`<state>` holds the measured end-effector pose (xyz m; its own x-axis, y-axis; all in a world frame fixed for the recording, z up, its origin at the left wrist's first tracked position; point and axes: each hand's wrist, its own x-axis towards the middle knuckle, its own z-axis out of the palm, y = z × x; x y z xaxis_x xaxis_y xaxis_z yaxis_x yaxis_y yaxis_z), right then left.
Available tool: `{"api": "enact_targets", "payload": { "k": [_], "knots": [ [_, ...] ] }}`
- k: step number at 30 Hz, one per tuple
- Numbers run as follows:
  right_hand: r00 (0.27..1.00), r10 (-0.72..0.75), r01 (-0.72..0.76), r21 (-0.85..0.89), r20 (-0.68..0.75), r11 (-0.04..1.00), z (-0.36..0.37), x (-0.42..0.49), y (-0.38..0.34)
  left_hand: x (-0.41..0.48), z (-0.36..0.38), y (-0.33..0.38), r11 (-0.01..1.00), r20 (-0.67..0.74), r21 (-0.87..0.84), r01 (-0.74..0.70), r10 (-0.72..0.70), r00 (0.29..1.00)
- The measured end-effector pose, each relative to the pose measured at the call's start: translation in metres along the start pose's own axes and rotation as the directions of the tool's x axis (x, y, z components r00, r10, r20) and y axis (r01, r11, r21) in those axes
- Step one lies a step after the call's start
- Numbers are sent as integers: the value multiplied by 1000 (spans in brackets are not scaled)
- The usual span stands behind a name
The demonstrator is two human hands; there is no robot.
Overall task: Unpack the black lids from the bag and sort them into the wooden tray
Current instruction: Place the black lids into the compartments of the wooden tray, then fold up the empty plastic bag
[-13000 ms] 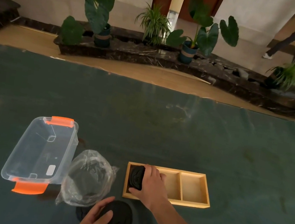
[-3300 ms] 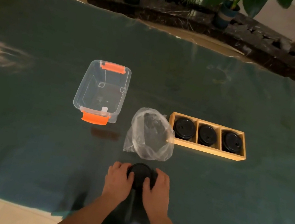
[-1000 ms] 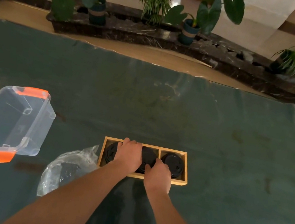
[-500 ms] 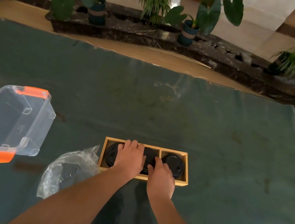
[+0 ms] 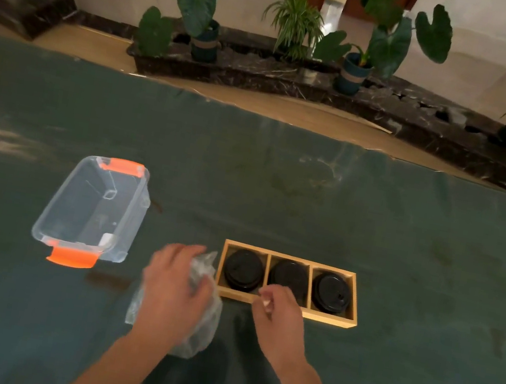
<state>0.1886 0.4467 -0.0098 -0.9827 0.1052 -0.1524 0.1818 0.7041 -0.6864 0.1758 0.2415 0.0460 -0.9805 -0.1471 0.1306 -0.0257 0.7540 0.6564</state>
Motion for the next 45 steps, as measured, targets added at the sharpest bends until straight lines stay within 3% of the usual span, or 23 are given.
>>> {"api": "enact_targets", "payload": {
  "k": [3, 5, 8, 10, 13, 15, 19, 22, 25, 27, 29, 31, 32, 34, 35, 36, 38, 39, 41, 43, 45],
  "knots": [
    [983, -80, 85, -23, 168, 996, 19, 2, -32, -35, -38, -52, 951, -110, -78, 299, -306, 946],
    [956, -76, 95, -54, 284, 994, 35, 10, -54, -54, -34, -83, 840, 29, -134, 526, -527, 849],
    [939, -29, 87, -154, 343, 984, 61, 23, -74, -64, -18, -108, 718, 297, -180, 672, -612, 733],
    [951, -2, 72, -215, 311, 974, 72, 25, -82, -65, -15, -106, 712, 369, -136, 689, -609, 702],
    [968, -5, 49, -173, 250, 984, 70, 22, -97, -61, -34, -102, 738, 319, -149, 658, -593, 739],
    [981, -51, 70, -99, 185, 993, 59, 16, -109, -56, -62, -103, 762, 259, -221, 609, -556, 790],
    [992, -98, 90, 102, 84, 991, 28, -4, -143, -52, -129, -102, 876, 26, -311, 369, -380, 925],
    [991, -116, 126, 209, -61, 970, 15, -17, -169, -53, -177, -98, 910, -102, -300, 287, -330, 938],
    [963, -119, 159, 151, -243, 976, 16, -30, -198, -46, -213, -98, 959, -209, -161, 235, -265, 941],
    [931, -152, 189, 85, -331, 978, 22, -39, -217, -41, -227, -100, 961, -233, -165, 223, -258, 938],
    [910, -144, 180, 57, -388, 982, 29, -46, -232, -38, -234, -106, 960, -187, -215, 182, -223, 957],
    [903, -140, 173, 46, -407, 984, 35, -50, -239, -37, -242, -103, 888, -31, -446, 110, -138, 990],
    [902, -150, 182, 42, -404, 982, 35, -53, -241, -35, -250, -103, 787, 52, -607, 109, -98, 994],
    [900, -182, 216, 42, -397, 976, 34, -59, -243, -27, -268, -110, 428, 156, -882, 195, -125, 980],
    [897, -195, 236, 57, -396, 970, 33, -63, -244, -22, -275, -117, 264, 174, -940, 215, -173, 970],
    [892, -216, 265, 72, -397, 962, 30, -66, -245, -16, -280, -127, 167, 205, -955, 244, -224, 953],
    [880, -292, 340, 68, -374, 938, 25, -71, -246, -9, -283, -140, 151, 392, -886, 438, -260, 883],
    [880, -329, 369, 57, -342, 928, 24, -73, -246, -10, -280, -140, 208, 528, -808, 552, -162, 834],
    [898, -367, 402, 111, -243, 909, 23, -74, -247, -16, -269, -131, 398, 677, -678, 618, 12, 736],
    [927, -355, 375, 274, -122, 886, 21, -76, -249, -23, -262, -121, 480, 670, -658, 580, 23, 742],
    [942, -334, 319, 359, -21, 877, 13, -79, -248, -30, -255, -114, 396, 591, -725, 564, -62, 804]
  ]
}}
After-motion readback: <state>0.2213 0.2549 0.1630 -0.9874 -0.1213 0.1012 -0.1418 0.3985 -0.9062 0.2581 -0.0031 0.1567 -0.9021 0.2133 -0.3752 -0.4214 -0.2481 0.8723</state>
